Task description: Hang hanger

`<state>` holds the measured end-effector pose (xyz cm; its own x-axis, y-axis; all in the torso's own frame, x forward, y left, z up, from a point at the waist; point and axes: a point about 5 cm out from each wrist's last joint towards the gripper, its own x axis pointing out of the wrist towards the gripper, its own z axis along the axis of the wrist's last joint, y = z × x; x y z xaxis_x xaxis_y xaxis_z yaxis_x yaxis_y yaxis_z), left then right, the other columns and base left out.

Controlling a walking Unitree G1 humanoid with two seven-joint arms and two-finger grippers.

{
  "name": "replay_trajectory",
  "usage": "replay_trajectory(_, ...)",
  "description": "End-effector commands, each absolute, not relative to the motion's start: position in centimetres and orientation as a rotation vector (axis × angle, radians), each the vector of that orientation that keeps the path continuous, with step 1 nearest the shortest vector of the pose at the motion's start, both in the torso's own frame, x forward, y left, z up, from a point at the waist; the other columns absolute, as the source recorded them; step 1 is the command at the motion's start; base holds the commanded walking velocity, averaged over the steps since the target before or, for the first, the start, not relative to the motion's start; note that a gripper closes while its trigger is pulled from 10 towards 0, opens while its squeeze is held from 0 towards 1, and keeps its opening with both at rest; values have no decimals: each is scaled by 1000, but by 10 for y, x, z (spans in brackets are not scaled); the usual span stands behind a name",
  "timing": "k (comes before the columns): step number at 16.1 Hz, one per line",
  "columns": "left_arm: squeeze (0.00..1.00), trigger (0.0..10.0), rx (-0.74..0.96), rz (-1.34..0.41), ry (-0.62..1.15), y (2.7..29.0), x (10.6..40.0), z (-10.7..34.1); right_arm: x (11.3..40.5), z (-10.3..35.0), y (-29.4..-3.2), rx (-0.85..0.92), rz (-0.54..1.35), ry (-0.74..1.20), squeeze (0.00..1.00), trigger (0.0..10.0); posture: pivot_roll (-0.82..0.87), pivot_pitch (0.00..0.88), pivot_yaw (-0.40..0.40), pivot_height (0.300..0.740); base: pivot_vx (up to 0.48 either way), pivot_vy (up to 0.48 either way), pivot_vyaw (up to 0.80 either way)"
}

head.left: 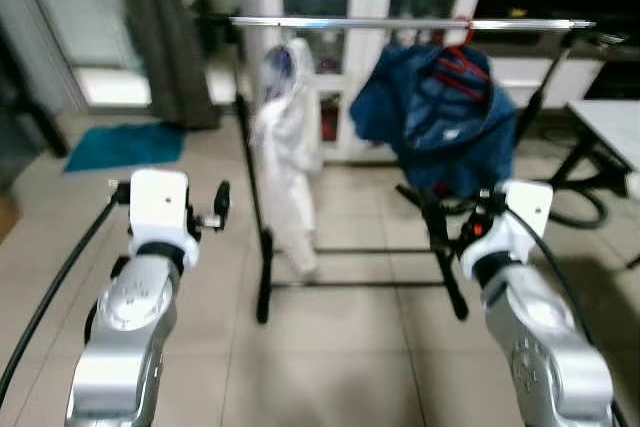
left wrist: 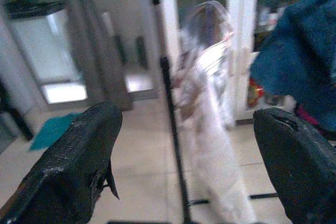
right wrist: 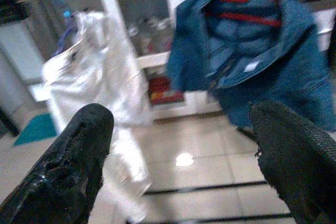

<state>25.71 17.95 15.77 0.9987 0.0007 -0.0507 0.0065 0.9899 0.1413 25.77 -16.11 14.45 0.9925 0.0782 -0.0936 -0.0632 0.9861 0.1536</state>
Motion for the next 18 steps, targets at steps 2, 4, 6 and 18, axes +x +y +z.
replay_trajectory(2, 0, 10000, 137, -36, 34, 170, 260, 163, 258, 145, -162, 94, 98, 106, 0, 10000, -32, 0, 11, 740, 465, 0, 0)
replay_trajectory(4, 0, 10000, 134, -34, 33, 170, 259, 162, 257, 145, -163, 98, 94, 114, 0, 10000, -33, 0, 4, 740, 467, 0, 800)
replay_trajectory(6, 0, 10000, 132, -33, 34, 170, 259, 162, 258, 145, -163, 106, 91, 112, 0, 10000, -33, 0, 0, 740, 465, 0, 688)
replay_trajectory(18, 0, 10000, 163, -118, 48, 160, 254, 159, 260, 155, -171, 128, 89, 115, 0, 10000, -40, 0, -5, 740, 463, 0, 0)
